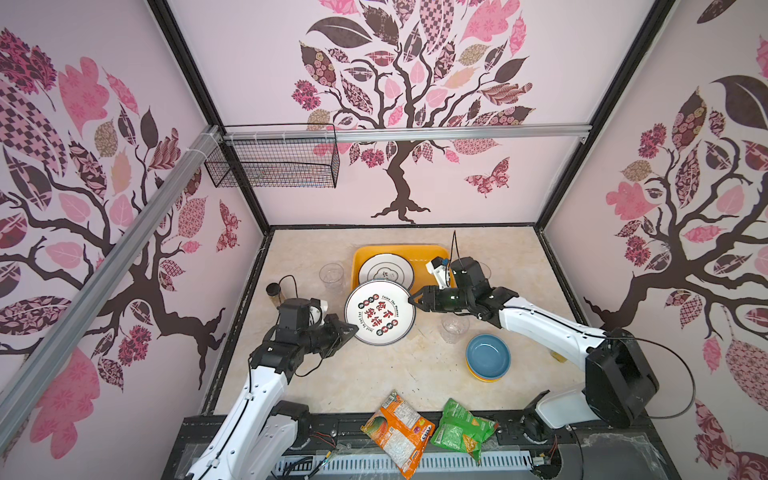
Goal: Place the mixed dishes into the plastic bin
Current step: 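Carry the red-lettered plate upright into the yellow bin with the right gripper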
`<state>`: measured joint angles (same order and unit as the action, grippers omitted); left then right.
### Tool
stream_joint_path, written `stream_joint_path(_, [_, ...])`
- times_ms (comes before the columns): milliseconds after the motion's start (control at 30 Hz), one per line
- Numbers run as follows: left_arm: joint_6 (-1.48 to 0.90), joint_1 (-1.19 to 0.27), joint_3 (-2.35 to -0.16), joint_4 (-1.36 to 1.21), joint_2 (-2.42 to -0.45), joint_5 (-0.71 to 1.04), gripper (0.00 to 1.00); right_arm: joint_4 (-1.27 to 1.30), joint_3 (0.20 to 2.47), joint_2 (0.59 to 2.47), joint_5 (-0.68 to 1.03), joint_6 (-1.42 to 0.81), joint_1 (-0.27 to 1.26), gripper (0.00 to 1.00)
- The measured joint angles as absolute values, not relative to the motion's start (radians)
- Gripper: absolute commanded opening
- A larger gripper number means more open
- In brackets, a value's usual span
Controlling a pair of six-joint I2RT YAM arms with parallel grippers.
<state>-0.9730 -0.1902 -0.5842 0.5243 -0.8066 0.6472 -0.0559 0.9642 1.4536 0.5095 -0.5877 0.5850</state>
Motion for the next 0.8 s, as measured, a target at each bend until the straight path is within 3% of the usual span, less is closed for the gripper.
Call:
stream_joint_path(300, [-1.003, -0.213, -0.602, 0.450, -0.840, 0.667, 0.00, 0.001, 0.964, 1.454, 0.568, -0.636, 0.586, 0.37])
stream_joint_path(667, [-1.010, -0.226, -0.604, 0.396, -0.855, 0.674, 0.00, 0.048, 0.965, 1.455, 0.574, -0.702, 0.576, 0.04])
stream_joint_path(800, [-1.008, -0.229, -0.604, 0.381, -0.865, 0.675, 0.20, 0.052, 0.965, 1.455, 0.573, -0.715, 0.570, 0.00])
